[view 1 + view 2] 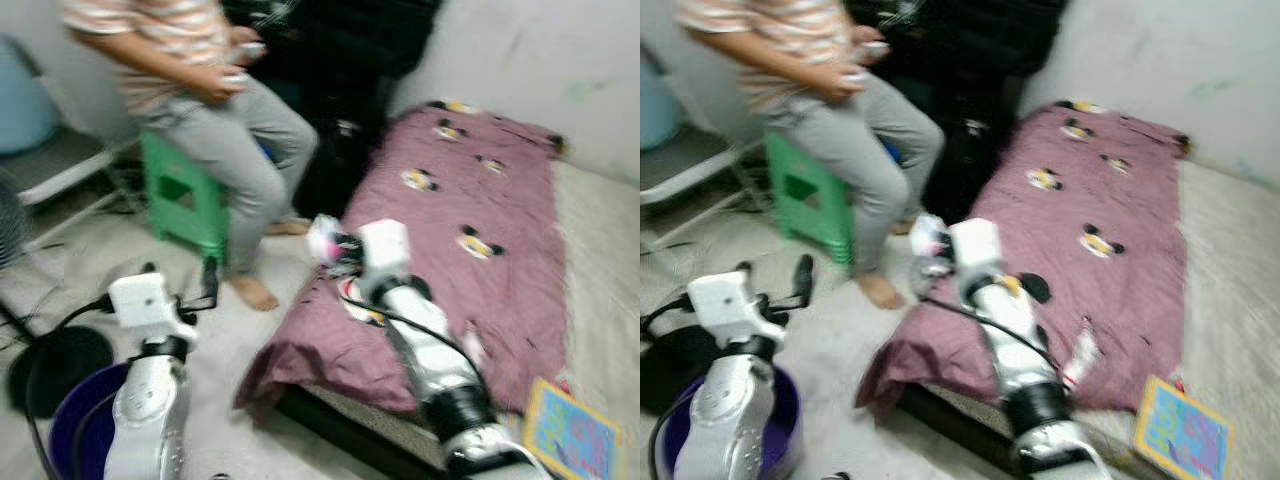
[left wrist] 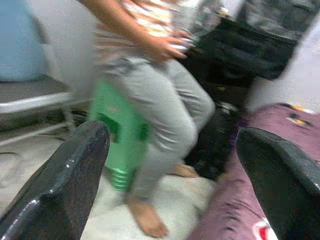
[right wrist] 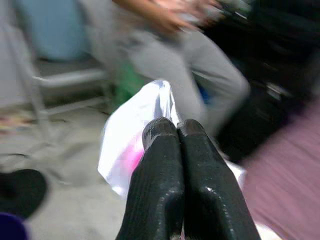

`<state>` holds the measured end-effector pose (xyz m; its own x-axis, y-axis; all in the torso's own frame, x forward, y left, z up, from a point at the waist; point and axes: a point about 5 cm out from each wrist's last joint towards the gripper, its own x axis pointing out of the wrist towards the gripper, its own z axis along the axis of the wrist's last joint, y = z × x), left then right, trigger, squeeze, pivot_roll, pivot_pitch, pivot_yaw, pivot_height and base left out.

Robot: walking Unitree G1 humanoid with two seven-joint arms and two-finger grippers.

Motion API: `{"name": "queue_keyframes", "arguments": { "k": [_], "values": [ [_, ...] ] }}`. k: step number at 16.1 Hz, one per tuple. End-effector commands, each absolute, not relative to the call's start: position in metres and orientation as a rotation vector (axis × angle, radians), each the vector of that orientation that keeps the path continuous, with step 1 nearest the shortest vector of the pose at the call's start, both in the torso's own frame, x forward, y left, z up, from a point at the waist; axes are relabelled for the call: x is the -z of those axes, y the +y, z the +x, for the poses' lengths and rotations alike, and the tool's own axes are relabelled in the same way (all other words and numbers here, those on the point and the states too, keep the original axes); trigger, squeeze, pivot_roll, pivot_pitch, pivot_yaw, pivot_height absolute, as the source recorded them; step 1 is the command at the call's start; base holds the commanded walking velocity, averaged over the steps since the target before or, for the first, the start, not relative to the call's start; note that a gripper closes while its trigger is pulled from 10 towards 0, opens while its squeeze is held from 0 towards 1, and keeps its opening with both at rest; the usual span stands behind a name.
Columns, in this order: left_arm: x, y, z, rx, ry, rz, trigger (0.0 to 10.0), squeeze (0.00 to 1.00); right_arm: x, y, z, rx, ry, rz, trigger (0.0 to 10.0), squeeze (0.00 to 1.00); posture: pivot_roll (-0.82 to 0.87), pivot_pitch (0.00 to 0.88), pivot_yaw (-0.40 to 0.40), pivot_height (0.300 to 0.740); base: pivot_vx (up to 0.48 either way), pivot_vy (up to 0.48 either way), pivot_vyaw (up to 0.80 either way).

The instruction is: Clean up the room

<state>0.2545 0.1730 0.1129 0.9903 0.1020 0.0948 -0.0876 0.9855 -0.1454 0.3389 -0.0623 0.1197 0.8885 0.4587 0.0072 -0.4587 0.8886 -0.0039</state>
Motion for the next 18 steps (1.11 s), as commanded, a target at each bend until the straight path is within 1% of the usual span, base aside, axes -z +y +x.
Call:
{"name": "queue_keyframes", "arguments": {
  "k": [1, 2, 3, 6, 10, 15, 17, 18],
  "values": [
    [-0.117, 0.167, 0.255, -0.080, -0.118, -0.142, 10.0, 0.00, -0.118, -0.072, 0.341, -0.449, -0.003, -0.011, 10.0, 0.00, 0.06, 0.011, -0.120, 0.740, 0.000, 0.000, 0.78],
    [-0.119, 0.166, 0.257, -0.077, -0.121, -0.140, 10.0, 0.00, -0.116, -0.072, 0.340, -0.445, -0.003, -0.005, 10.0, 0.00, 0.06, 0.015, -0.108, 0.740, 0.000, 0.000, 0.78],
    [-0.128, 0.162, 0.266, -0.043, -0.142, -0.125, 10.0, 0.00, -0.112, -0.071, 0.336, -0.442, 0.001, 0.008, 10.0, 0.00, 0.04, 0.030, -0.104, 0.740, 0.000, 0.000, 0.77],
    [-0.123, 0.164, 0.267, -0.049, -0.124, -0.126, 10.0, 0.00, -0.109, -0.072, 0.331, -0.447, 0.001, 0.001, 10.0, 0.00, 0.00, 0.038, -0.087, 0.740, 0.000, 0.000, 0.77],
    [-0.119, 0.149, 0.266, 0.002, -0.099, -0.142, 10.0, 0.00, -0.106, -0.077, 0.328, -0.437, 0.001, -0.007, 10.0, 0.00, -0.02, 0.046, -0.065, 0.740, 0.000, 0.000, 0.70],
    [-0.119, 0.149, 0.266, -0.007, -0.105, -0.143, 10.0, 0.00, -0.107, -0.060, 0.322, -0.514, 0.000, -0.018, 10.0, 0.00, 0.00, 0.049, -0.096, 0.740, 0.000, 0.000, 0.68],
    [-0.118, 0.150, 0.264, -0.010, -0.101, -0.143, 10.0, 0.00, -0.107, -0.058, 0.322, -0.525, -0.002, -0.022, 10.0, 0.00, 0.01, 0.050, -0.097, 0.740, 0.000, 0.000, 0.00],
    [-0.117, 0.150, 0.264, -0.009, -0.099, -0.143, 10.0, 0.00, -0.108, -0.058, 0.322, -0.525, -0.005, -0.028, 10.0, 0.00, 0.00, 0.050, -0.096, 0.740, 0.000, 0.000, 0.56]
  ]
}}
